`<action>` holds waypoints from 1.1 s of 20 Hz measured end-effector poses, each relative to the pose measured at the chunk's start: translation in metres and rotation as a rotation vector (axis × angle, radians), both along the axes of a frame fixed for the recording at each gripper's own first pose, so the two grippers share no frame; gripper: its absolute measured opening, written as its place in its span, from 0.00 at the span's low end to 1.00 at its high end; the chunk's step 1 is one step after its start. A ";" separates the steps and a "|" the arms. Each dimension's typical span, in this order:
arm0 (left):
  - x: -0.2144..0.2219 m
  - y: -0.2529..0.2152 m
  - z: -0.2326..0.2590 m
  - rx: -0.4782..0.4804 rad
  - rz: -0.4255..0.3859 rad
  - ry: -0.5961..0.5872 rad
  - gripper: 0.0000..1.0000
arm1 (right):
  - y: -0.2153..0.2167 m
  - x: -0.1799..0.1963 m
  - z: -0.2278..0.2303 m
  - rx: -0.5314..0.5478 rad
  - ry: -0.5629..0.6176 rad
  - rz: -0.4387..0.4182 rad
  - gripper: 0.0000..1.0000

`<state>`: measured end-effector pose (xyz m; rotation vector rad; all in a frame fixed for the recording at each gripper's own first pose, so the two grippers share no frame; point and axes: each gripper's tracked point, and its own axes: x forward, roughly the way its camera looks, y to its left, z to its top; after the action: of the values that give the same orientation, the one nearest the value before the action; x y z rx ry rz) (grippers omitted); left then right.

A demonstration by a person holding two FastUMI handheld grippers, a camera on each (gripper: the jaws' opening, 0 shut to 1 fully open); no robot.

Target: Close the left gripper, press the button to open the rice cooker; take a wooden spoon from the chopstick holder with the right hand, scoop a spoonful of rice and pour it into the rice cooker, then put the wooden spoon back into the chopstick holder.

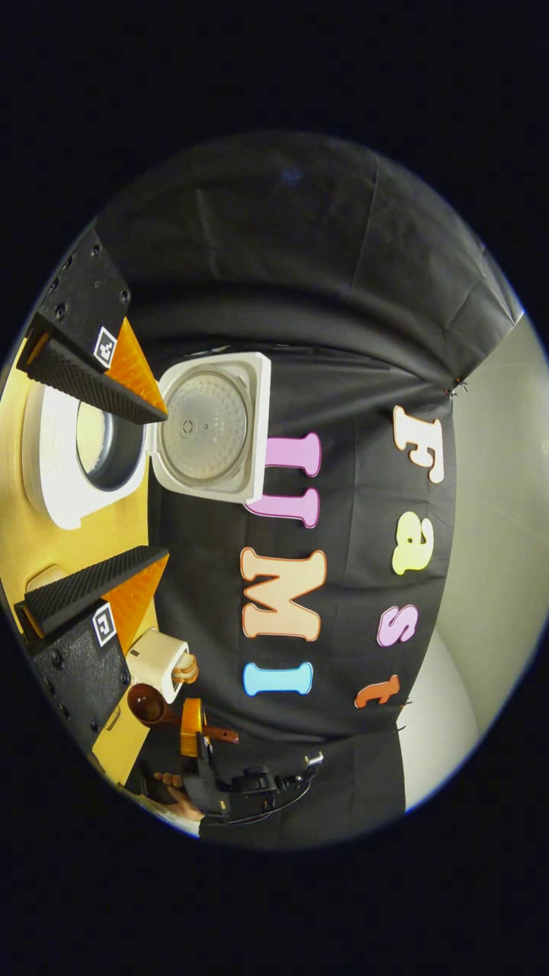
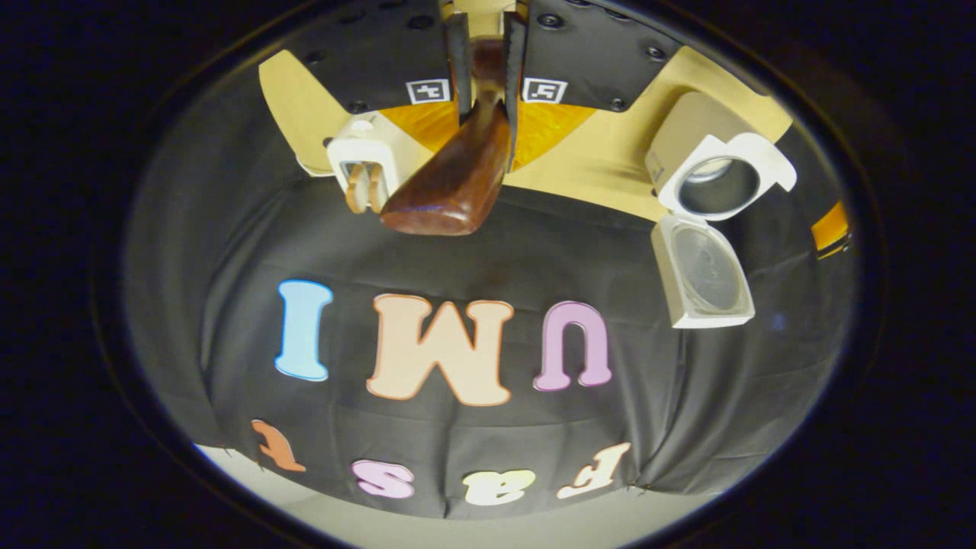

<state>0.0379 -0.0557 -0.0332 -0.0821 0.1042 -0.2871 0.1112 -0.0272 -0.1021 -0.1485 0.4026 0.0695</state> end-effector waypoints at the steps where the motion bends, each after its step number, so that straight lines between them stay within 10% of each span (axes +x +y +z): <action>1: 0.000 -0.005 0.001 0.003 -0.008 -0.001 0.95 | -0.014 -0.006 -0.004 -0.003 0.006 -0.017 0.19; 22: -0.014 -0.028 0.020 0.072 0.019 -0.011 0.95 | -0.125 -0.058 -0.167 0.167 0.236 -0.175 0.22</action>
<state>0.0239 -0.0833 -0.0133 -0.0100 0.1022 -0.2643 0.0533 -0.1523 -0.2696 0.0615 0.6413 -0.0527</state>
